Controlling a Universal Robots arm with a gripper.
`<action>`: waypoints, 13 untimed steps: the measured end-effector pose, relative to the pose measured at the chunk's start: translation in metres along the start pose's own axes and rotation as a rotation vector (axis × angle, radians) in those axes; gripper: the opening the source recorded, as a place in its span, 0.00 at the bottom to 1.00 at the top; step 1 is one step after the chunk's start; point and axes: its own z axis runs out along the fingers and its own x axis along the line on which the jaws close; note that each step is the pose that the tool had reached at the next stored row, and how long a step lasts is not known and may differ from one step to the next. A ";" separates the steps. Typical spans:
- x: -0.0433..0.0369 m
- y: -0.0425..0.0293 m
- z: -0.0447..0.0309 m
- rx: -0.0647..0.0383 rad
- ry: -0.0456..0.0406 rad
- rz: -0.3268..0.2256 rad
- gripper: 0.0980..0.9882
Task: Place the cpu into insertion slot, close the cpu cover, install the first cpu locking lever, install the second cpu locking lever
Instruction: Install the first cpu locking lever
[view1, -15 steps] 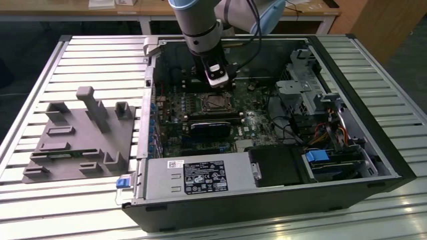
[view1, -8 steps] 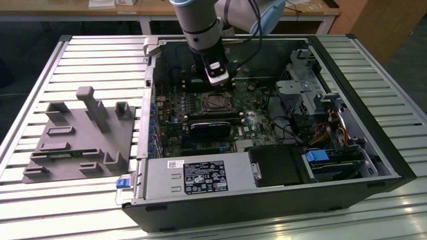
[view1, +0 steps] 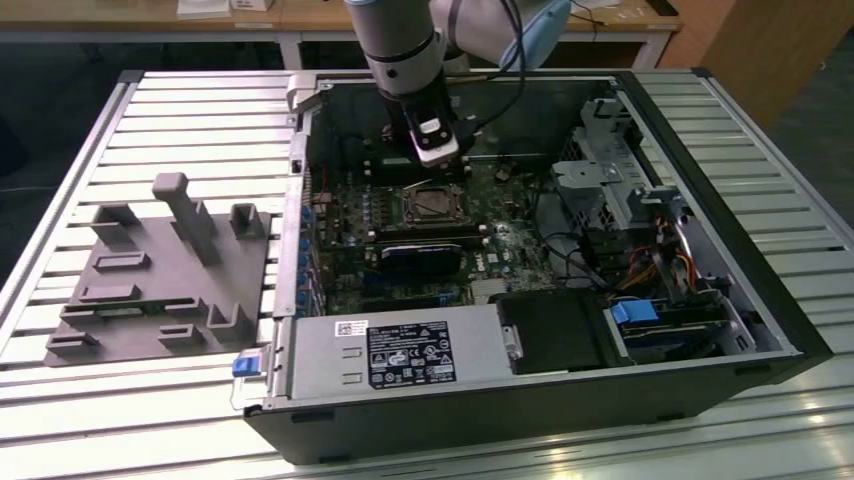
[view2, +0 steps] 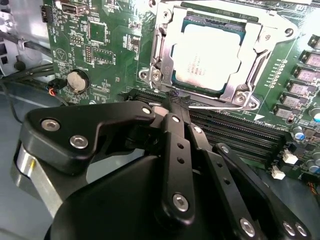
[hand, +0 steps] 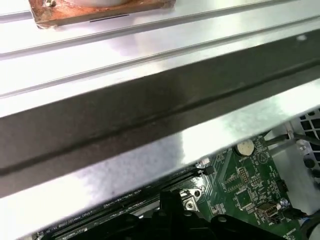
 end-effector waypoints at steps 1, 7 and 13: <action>0.0000 0.0001 0.0000 0.000 0.0000 0.000 0.00; 0.0024 0.0054 0.0008 0.000 -0.0002 0.001 0.00; 0.0034 0.0071 0.0019 0.001 -0.0006 0.004 0.00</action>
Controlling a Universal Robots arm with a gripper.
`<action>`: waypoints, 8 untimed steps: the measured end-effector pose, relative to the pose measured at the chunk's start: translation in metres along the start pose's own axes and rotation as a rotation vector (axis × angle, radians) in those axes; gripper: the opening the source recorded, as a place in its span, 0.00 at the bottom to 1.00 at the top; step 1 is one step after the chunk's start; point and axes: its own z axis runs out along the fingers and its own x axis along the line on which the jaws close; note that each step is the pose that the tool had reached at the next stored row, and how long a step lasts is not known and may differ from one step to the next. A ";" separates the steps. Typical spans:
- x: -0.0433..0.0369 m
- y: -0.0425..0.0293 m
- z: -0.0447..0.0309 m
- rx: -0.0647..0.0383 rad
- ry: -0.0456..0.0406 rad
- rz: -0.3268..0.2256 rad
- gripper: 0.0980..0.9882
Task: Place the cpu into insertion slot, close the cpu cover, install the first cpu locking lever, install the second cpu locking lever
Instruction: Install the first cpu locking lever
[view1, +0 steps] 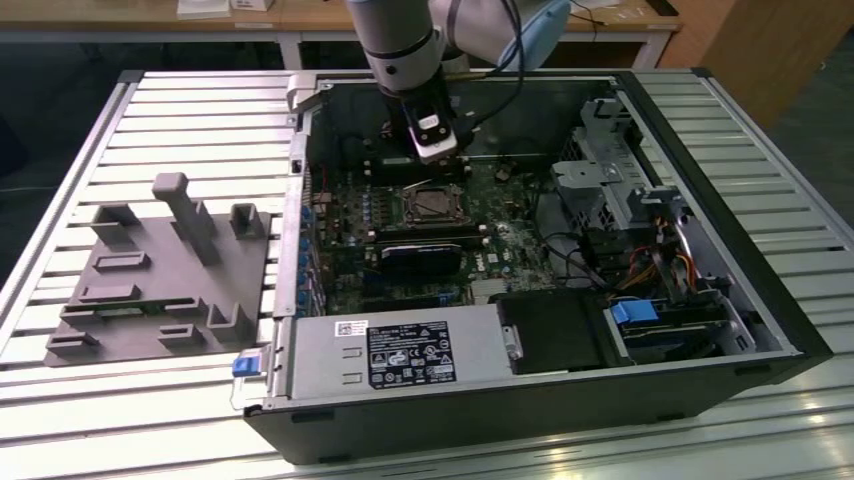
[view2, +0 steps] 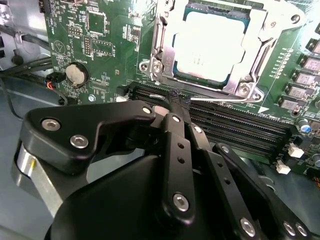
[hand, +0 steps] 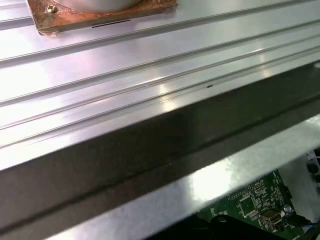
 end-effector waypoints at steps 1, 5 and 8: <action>0.0001 -0.0001 0.0003 0.000 -0.0002 0.001 0.00; 0.0006 -0.0005 0.0023 0.002 -0.0013 0.006 0.00; 0.0010 -0.0008 0.0040 0.002 -0.0020 0.010 0.00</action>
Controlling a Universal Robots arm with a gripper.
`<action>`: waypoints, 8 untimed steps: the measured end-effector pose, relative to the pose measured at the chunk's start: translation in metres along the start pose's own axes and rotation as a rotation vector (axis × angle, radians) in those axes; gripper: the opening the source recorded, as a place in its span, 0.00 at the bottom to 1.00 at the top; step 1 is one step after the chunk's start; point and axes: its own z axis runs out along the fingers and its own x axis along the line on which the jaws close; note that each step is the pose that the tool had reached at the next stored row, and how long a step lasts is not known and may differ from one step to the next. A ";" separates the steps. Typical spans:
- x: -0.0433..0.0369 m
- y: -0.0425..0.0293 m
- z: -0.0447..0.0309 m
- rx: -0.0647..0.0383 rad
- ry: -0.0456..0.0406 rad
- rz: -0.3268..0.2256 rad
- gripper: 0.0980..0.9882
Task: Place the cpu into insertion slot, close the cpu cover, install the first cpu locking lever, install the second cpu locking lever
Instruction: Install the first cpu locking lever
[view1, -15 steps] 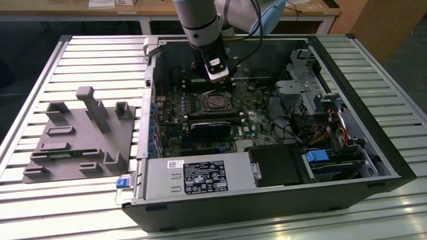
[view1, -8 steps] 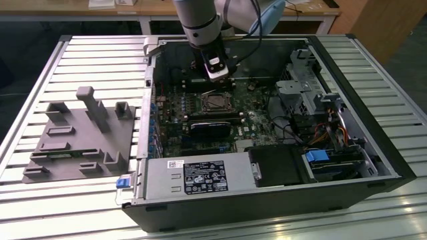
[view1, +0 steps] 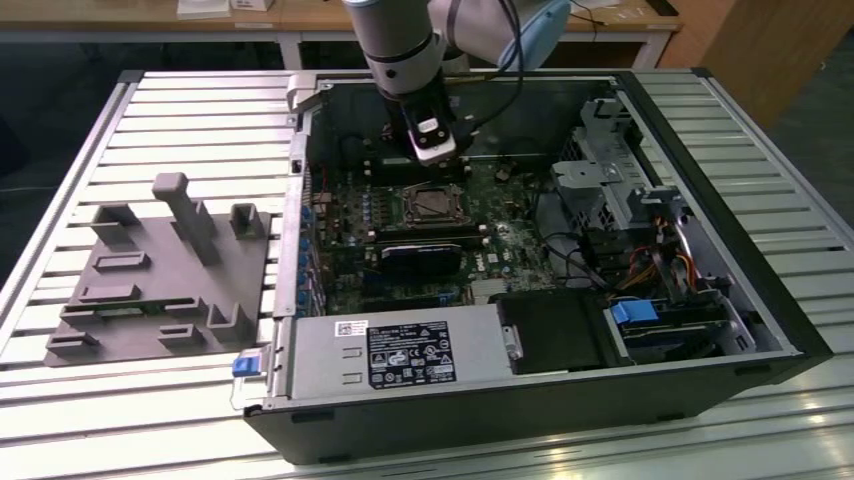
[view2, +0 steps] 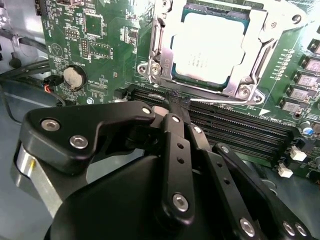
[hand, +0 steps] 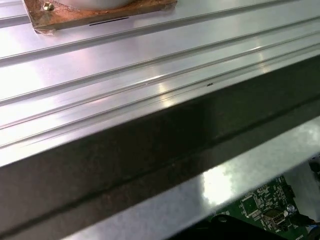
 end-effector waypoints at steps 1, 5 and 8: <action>0.0001 -0.0001 0.0004 0.000 -0.0002 0.001 0.00; 0.0010 0.0013 0.0014 0.001 -0.0010 0.005 0.00; 0.0017 0.0028 0.0020 0.002 -0.0016 0.008 0.00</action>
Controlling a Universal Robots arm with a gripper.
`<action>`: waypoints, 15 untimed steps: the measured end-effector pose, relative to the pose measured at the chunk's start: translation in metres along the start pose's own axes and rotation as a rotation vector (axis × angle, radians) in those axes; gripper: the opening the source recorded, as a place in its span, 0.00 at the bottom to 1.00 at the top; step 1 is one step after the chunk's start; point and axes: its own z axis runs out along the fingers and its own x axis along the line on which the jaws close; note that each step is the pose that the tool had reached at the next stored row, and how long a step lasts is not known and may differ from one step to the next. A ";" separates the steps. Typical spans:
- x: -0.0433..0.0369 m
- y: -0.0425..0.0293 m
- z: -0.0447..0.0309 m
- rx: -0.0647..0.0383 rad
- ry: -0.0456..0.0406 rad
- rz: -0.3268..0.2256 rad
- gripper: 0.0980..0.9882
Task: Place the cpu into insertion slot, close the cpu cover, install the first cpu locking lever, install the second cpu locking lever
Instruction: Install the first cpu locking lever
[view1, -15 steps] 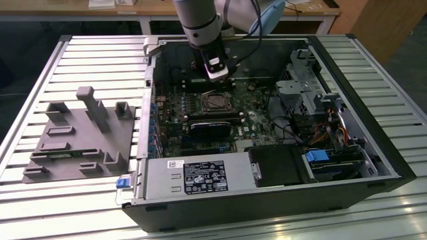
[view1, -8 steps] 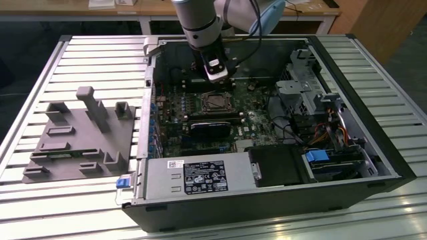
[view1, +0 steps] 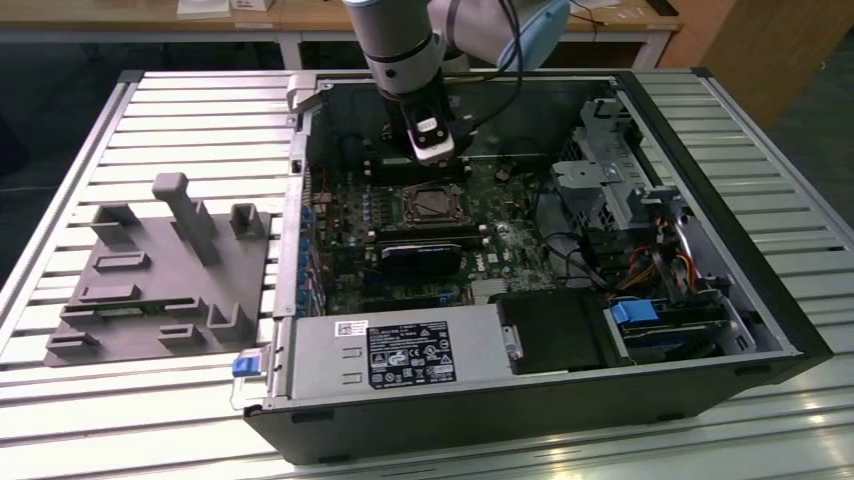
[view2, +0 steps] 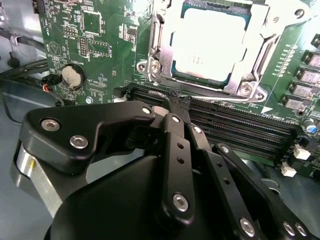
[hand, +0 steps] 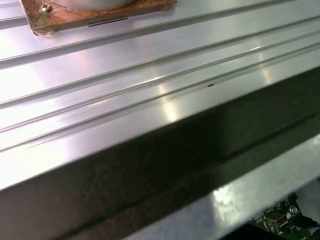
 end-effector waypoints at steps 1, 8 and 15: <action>0.0001 0.0001 0.0001 0.000 -0.0001 0.001 0.00; 0.0006 -0.0003 0.0021 0.003 -0.0020 0.011 0.00; 0.0012 -0.0008 0.0051 0.005 -0.0042 0.022 0.00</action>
